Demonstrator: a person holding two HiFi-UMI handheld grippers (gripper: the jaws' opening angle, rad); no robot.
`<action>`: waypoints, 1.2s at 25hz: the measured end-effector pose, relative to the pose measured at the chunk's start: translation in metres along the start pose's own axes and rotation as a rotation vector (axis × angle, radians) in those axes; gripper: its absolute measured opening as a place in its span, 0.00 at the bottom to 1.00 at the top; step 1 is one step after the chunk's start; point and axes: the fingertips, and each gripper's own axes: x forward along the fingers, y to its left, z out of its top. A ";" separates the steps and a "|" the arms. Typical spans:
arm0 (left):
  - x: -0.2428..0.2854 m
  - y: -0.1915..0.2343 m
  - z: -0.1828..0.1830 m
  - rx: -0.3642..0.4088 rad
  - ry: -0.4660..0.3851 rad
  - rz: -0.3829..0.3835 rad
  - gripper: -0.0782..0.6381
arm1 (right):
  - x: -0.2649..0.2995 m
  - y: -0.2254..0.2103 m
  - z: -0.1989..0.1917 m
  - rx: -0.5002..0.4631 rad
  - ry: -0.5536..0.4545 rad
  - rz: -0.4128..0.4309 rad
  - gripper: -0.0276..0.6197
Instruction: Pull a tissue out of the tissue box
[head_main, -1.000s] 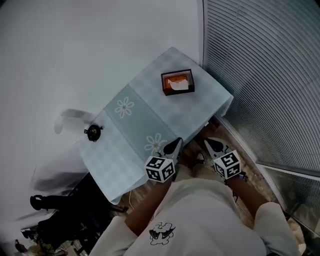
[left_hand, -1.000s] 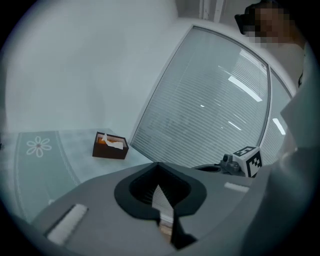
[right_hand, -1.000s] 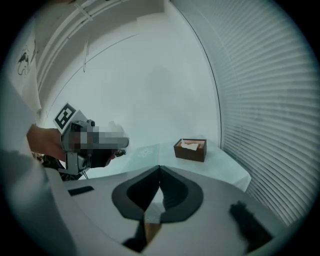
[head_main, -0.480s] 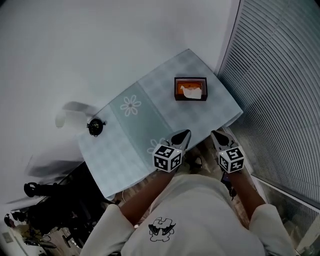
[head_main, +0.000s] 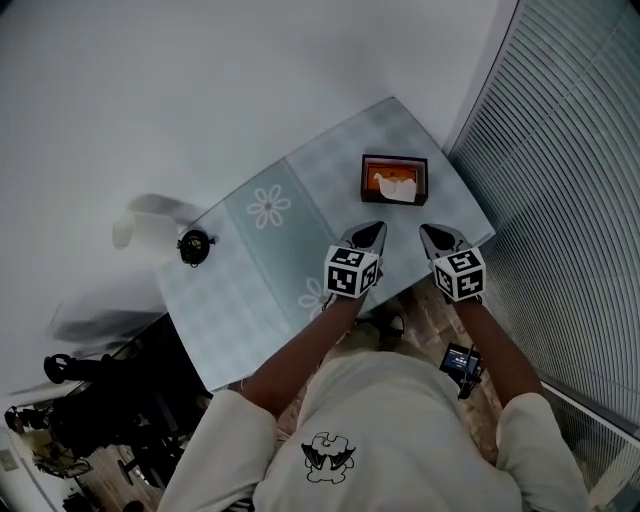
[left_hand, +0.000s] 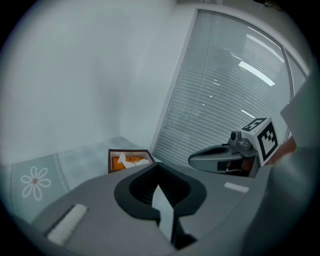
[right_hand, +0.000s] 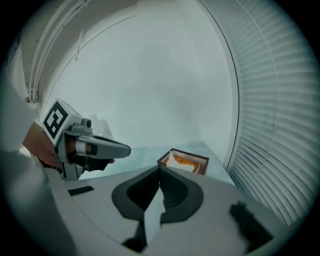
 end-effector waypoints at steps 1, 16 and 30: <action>0.004 0.005 0.001 0.008 0.002 0.007 0.12 | 0.008 -0.004 0.001 -0.014 0.010 -0.003 0.06; 0.069 0.050 -0.006 -0.030 0.083 0.056 0.12 | 0.116 -0.055 -0.042 -0.146 0.249 0.006 0.22; 0.079 0.055 -0.010 -0.080 0.120 0.049 0.12 | 0.144 -0.075 -0.059 -0.179 0.332 -0.061 0.32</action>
